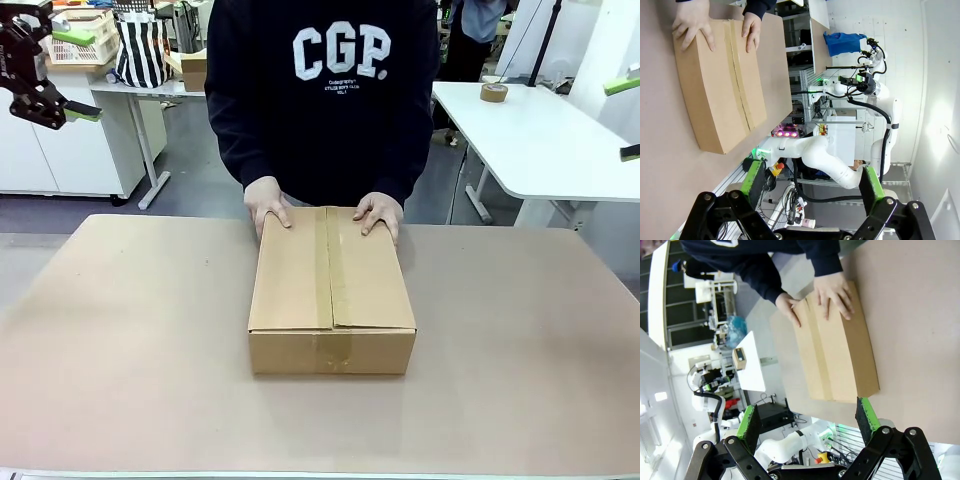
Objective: Pack the gift set into the box.
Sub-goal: Press and hold the closed box until the human finishes sealing it.
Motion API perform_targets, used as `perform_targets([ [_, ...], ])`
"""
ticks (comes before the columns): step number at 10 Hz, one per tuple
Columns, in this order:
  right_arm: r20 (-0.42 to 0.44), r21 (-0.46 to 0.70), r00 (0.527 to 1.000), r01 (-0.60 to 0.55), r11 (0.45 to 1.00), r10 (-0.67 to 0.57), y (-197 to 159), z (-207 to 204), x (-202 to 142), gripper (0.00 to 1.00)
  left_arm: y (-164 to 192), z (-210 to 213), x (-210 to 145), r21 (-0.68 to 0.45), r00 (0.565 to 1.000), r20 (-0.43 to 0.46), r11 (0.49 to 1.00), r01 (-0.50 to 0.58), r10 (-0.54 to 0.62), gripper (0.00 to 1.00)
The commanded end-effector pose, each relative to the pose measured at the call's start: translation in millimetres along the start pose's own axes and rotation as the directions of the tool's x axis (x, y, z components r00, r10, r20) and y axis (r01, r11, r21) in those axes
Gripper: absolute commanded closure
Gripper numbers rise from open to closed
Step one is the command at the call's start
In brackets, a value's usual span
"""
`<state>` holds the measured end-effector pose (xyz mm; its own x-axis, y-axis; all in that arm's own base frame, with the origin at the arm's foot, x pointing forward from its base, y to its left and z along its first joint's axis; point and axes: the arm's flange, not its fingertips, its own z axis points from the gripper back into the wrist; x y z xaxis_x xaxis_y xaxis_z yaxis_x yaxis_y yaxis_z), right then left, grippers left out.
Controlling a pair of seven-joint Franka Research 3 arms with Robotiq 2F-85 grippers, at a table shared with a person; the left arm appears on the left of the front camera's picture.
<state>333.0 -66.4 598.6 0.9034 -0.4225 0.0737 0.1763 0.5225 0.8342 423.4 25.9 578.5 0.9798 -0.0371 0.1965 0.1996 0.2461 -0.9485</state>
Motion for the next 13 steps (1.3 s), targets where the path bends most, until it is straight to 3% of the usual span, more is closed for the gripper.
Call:
perform_targets([
  [1,-0.001,0.029,1.0,-0.023,0.999,0.023,0.3,-0.8,1.7,0.0,-1.3,2.1,-1.9,0.0,1.0,-0.01,1.0,0.006,-0.006,0.0],
  [6,0.0,0.0,1.0,0.0,1.0,0.0,0.0,0.0,0.0,0.0,0.0,0.0,0.0,0.0,1.0,0.0,1.0,0.0,0.0,0.0],
  [7,-0.053,-0.055,0.989,-0.138,0.989,0.135,9.0,-19.1,2.7,0.0,-1.1,-18.1,8.3,0.069,0.987,-0.056,0.986,0.153,-0.149,0.0],
  [8,-0.096,-0.036,0.951,-0.297,0.954,0.293,25.2,-47.6,4.8,0.0,-4.6,-41.9,15.4,0.113,0.926,-0.169,0.927,0.358,-0.338,0.0],
  [9,-0.152,0.047,0.863,-0.481,0.875,0.482,39.3,-80.5,3.1,0.0,-6.7,-67.8,22.6,0.128,0.833,-0.236,0.834,0.537,-0.5,0.0],
  [10,-0.17,0.14,0.731,-0.646,0.751,0.661,53.1,-117.4,-2.2,0.0,-3.0,-98.0,26.5,0.12,0.695,-0.317,0.699,0.704,-0.645,0.0],
  [12,-0.14,0.334,0.482,-0.799,0.499,0.865,66.8,-176.5,-19.9,0.0,11.7,-151.7,29.2,0.048,0.474,-0.319,0.486,0.873,-0.821,0.0],
  [13,-0.159,0.402,0.365,-0.825,0.398,0.917,66.5,-203.5,-33.7,0.0,17.1,-179.1,28.2,0.028,0.354,-0.261,0.36,0.933,-0.898,0.0],
])
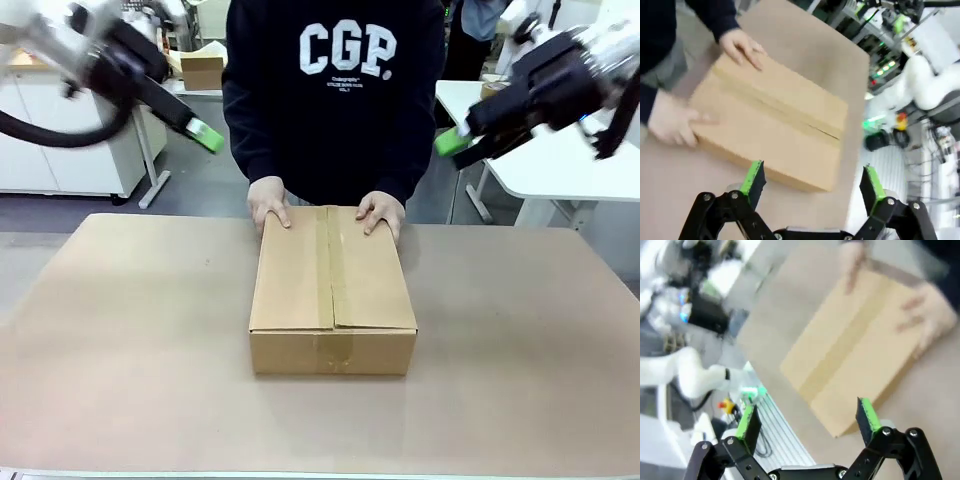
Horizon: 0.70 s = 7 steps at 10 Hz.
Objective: Pack the gift set into the box.
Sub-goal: Press and hold the closed box until the human finishes sealing it.
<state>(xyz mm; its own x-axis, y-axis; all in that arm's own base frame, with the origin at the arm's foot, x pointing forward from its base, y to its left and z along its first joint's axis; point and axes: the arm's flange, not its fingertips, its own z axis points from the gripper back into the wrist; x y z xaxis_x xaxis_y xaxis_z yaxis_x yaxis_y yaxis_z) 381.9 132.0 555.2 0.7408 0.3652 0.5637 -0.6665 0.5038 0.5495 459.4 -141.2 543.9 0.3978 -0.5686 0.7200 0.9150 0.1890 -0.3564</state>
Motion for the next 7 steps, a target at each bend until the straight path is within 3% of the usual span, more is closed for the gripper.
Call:
perform_targets([
  [1,-0.001,0.135,0.951,-0.306,0.942,0.309,-10.2,-35.9,-2.9,0.0,4.5,-41.1,-8.2,0.099,0.93,0.142,0.939,0.329,-0.34,0.0],
  [2,-0.05,0.015,0.975,-0.216,0.976,0.216,-15.4,-39.2,-2.2,0.0,8.2,-44.8,-1.0,0.116,0.944,0.118,0.949,0.294,-0.307,0.0],
  [3,-0.039,0.048,0.986,-0.159,0.986,0.161,3.0,-27.5,-0.1,0.0,3.8,-22.1,3.8,0.062,0.989,0.035,0.988,0.144,-0.146,0.0],
  [5,-0.039,0.048,0.986,-0.159,0.986,0.161,3.0,-27.5,-0.1,0.0,3.8,-22.1,3.8,0.062,0.989,0.035,0.988,0.144,-0.146,0.0],
  [6,-0.062,0.056,0.975,-0.209,0.976,0.212,-2.9,-39.9,-1.6,0.0,7.9,-38.1,2.9,0.098,0.975,0.055,0.973,0.209,-0.215,0.0],
  [7,-0.037,0.135,0.845,-0.525,0.841,0.533,-11.8,-68.1,7.7,0.0,16.9,-63.1,4.3,0.159,0.886,0.098,0.886,0.436,-0.454,0.0],
])
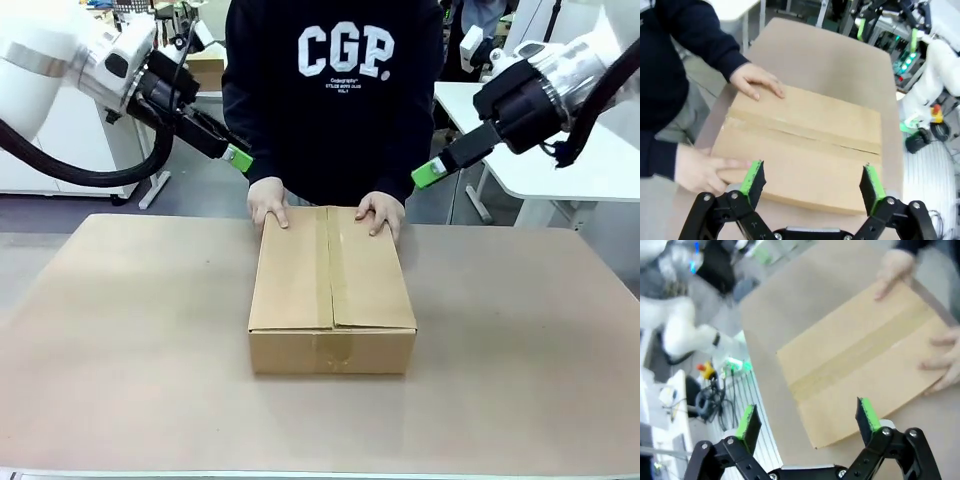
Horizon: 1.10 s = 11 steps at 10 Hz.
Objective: Pack the gift set into the box.
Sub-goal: Press and hold the closed box until the human finishes sealing it.
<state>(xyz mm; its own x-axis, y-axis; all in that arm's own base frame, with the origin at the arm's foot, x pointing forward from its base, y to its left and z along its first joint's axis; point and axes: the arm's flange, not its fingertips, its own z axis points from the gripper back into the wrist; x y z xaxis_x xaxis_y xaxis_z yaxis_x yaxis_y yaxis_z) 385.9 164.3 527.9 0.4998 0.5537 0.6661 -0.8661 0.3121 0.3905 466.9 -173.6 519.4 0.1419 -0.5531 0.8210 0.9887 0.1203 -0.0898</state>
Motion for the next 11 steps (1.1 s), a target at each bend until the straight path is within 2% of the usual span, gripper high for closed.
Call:
perform_targets([
  [1,0.057,0.021,0.909,-0.415,0.91,0.413,-25.8,-37.6,2.1,0.0,14.4,-35.7,-17.4,0.217,0.909,-0.015,0.886,0.41,-0.417,0.0],
  [2,0.144,0.053,0.855,-0.509,0.859,0.498,-31.6,-45.1,-7.2,0.0,18.5,-41.8,-35.0,0.268,0.877,-0.053,0.839,0.473,-0.478,0.0],
  [3,0.229,0.041,0.795,-0.585,0.81,0.562,-38.4,-54.5,-20.4,0.0,17.8,-47.8,-52.7,0.282,0.857,-0.029,0.818,0.501,-0.514,0.0],
  [4,0.292,0.03,0.773,-0.596,0.803,0.563,-45.9,-65.4,-34.1,0.0,15.3,-53.7,-68.2,0.313,0.831,-0.068,0.779,0.544,-0.553,0.0],
  [5,0.368,0.027,0.752,-0.596,0.802,0.547,-52.2,-76.5,-45.7,0.0,10.6,-62.5,-81.8,0.317,0.833,-0.025,0.786,0.53,-0.552,0.0],
  [6,0.373,0.023,0.762,-0.578,0.815,0.53,-58.9,-91.9,-55.3,0.0,4.5,-72.5,-91.6,0.298,0.864,0.052,0.834,0.465,-0.501,0.0],
  [7,0.323,0.078,0.805,-0.547,0.834,0.498,-70.7,-114.2,-67.3,0.0,-2.8,-81.7,-96.7,0.223,0.893,0.139,0.893,0.392,-0.427,0.0],
  [9,0.281,0.142,0.857,-0.481,0.865,0.431,-90.7,-140.3,-83.4,0.0,-14.1,-83.0,-95.2,0.114,0.905,0.306,0.955,0.273,-0.295,0.0],
  [10,0.274,0.158,0.871,-0.459,0.874,0.407,-98.1,-146.8,-89.4,0.0,-16.7,-83.4,-94.8,0.053,0.906,0.345,0.969,0.243,-0.246,0.0],
  [11,0.27,0.16,0.879,-0.442,0.882,0.392,-102.0,-149.6,-94.7,0.0,-17.8,-90.5,-98.0,-0.014,0.924,0.316,0.973,0.231,-0.215,0.0],
])
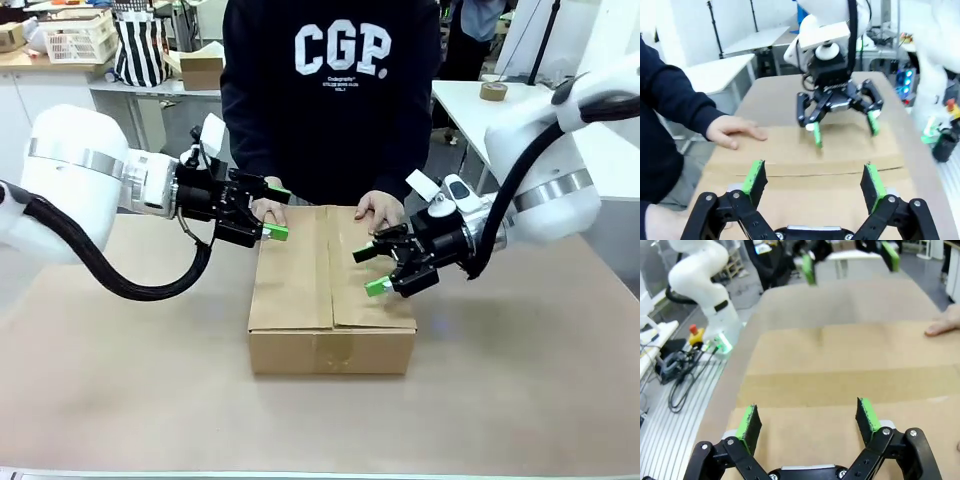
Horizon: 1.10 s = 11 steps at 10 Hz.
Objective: Pack the gift set into the box.
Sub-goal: Press and hold the closed box until the human finishes sealing it.
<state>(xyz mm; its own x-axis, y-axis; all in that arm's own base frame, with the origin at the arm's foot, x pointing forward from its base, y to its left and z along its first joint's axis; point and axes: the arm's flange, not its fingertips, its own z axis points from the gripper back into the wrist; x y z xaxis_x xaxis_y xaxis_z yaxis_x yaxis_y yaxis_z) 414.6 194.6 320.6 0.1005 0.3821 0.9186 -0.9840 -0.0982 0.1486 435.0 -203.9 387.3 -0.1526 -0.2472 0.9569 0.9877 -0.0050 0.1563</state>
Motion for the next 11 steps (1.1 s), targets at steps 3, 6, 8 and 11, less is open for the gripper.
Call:
perform_targets([
  [3,-0.013,-0.018,1.0,0.018,1.0,-0.018,-6.7,9.9,5.1,0.0,3.5,-14.1,-29.1,-0.2,0.977,-0.115,0.959,-0.202,0.182,0.0],
  [6,-0.12,-0.091,0.992,0.016,0.996,-0.027,-6.2,11.6,5.8,0.0,2.8,-17.1,-43.8,-0.219,0.968,-0.191,0.954,-0.205,0.164,0.0],
  [8,-0.172,-0.091,0.984,0.025,0.996,-0.04,-7.4,8.7,2.1,0.0,-0.3,-18.0,-46.5,-0.205,0.95,-0.303,0.969,-0.137,0.071,0.0],
  [11,-0.169,-0.067,0.984,0.047,0.997,-0.058,-7.5,8.4,-0.2,0.0,-1.9,-19.8,-47.0,-0.222,0.921,-0.385,0.964,-0.145,0.05,0.0],
])
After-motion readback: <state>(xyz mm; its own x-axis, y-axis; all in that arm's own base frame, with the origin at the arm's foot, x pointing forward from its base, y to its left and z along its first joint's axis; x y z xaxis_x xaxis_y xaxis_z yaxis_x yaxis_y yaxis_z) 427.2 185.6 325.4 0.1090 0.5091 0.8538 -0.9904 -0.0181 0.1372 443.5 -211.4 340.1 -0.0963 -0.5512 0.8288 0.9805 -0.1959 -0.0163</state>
